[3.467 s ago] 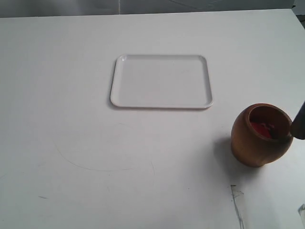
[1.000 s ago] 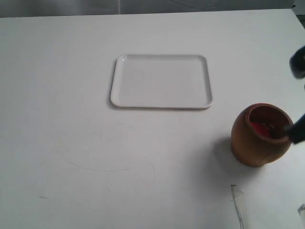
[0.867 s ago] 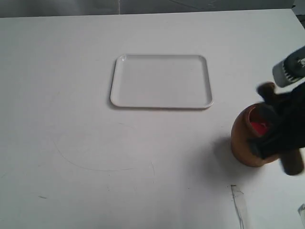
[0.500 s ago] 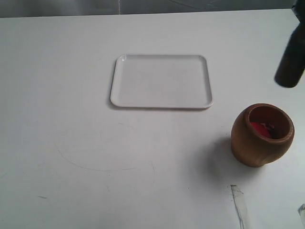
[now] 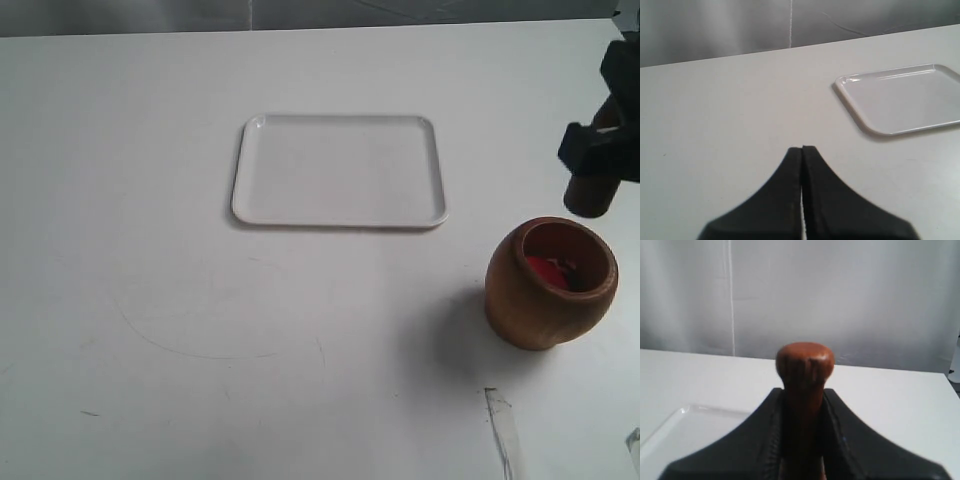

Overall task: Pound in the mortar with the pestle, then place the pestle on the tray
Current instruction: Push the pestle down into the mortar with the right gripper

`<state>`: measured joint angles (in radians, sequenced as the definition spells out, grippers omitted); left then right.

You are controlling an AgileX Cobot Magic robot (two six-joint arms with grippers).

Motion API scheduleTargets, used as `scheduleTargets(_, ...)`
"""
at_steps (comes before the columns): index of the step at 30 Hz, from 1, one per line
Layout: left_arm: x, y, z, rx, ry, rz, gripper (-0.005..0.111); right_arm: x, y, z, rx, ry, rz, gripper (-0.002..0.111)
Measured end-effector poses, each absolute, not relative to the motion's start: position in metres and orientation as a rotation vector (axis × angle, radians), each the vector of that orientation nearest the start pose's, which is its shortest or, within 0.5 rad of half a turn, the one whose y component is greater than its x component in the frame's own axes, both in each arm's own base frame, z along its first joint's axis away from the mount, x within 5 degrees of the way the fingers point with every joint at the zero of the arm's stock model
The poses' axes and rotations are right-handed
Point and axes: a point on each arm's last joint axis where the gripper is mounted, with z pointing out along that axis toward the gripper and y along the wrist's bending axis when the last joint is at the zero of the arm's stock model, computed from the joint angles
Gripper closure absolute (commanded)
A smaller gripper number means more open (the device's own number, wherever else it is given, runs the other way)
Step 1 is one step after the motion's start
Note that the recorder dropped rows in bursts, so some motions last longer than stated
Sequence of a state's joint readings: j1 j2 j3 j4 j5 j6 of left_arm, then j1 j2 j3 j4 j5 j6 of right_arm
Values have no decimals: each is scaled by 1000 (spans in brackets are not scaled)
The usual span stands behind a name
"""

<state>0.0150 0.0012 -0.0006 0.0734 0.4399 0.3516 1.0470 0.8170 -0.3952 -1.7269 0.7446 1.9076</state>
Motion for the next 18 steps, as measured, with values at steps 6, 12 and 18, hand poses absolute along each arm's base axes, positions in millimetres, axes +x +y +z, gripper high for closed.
scheduleTargets(6, 51, 4, 174, 367, 1901, 320, 107, 123, 91, 261, -260, 1745, 211, 108)
scheduleTargets(12, 51, 4, 174, 367, 1901, 320, 107, 121, 85, 244, -277, 1780, 174, 108)
scheduleTargets(18, 51, 4, 174, 367, 1901, 320, 107, 120, 71, 229, -169, 1792, 114, 108)
